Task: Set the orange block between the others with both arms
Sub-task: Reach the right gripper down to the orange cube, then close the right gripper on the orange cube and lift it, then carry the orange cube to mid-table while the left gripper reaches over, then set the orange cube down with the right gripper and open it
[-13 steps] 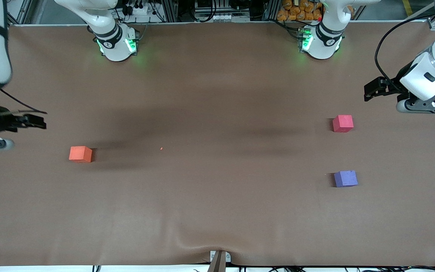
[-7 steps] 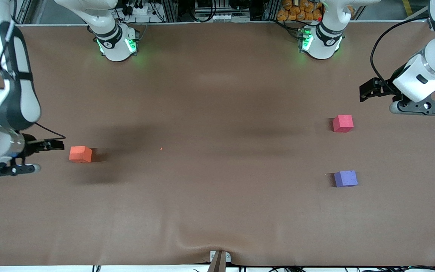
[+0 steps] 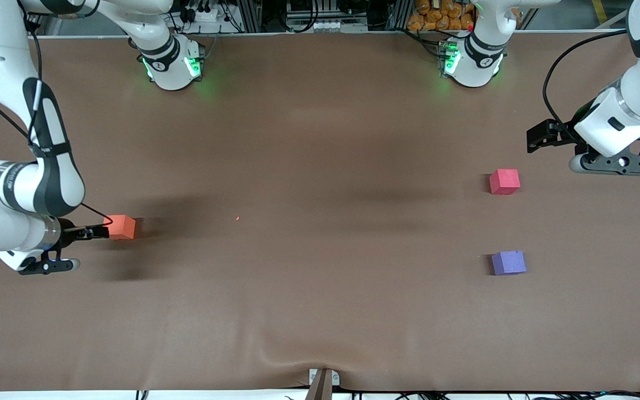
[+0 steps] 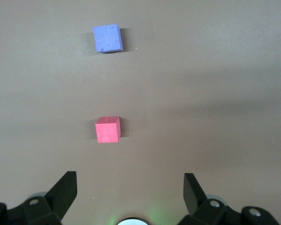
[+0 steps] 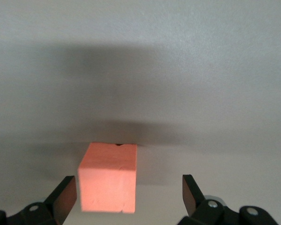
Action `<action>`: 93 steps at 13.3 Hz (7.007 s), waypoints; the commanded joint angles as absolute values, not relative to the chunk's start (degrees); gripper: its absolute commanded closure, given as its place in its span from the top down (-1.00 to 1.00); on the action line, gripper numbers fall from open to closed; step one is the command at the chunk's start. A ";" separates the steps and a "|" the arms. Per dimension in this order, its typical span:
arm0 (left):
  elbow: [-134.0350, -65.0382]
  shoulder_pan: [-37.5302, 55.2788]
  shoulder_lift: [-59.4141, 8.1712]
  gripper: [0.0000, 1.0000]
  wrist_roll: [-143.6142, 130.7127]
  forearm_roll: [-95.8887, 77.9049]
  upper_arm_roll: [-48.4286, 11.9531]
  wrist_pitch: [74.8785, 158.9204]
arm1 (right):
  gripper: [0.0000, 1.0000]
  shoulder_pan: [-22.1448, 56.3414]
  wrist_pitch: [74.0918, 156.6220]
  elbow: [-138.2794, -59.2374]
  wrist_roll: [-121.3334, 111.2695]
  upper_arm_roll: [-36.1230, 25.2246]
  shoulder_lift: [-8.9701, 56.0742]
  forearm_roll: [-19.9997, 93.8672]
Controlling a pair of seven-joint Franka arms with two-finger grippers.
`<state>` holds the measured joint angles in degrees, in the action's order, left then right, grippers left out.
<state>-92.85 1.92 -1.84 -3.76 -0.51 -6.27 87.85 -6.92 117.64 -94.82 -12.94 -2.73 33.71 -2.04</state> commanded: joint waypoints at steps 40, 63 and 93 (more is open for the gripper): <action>-95.18 2.64 -5.01 1.00 -7.65 -0.62 -6.50 89.29 | 0.04 -0.79 105.56 -78.75 18.24 11.49 31.11 -0.97; -98.01 7.29 -13.26 1.00 -27.24 -0.62 -9.58 108.02 | 0.37 19.94 121.27 -80.59 42.01 24.35 39.90 -5.36; -76.74 36.78 -47.10 1.00 -61.35 -0.62 1.89 147.38 | 1.00 5.21 108.51 -76.73 36.00 15.65 26.48 -11.16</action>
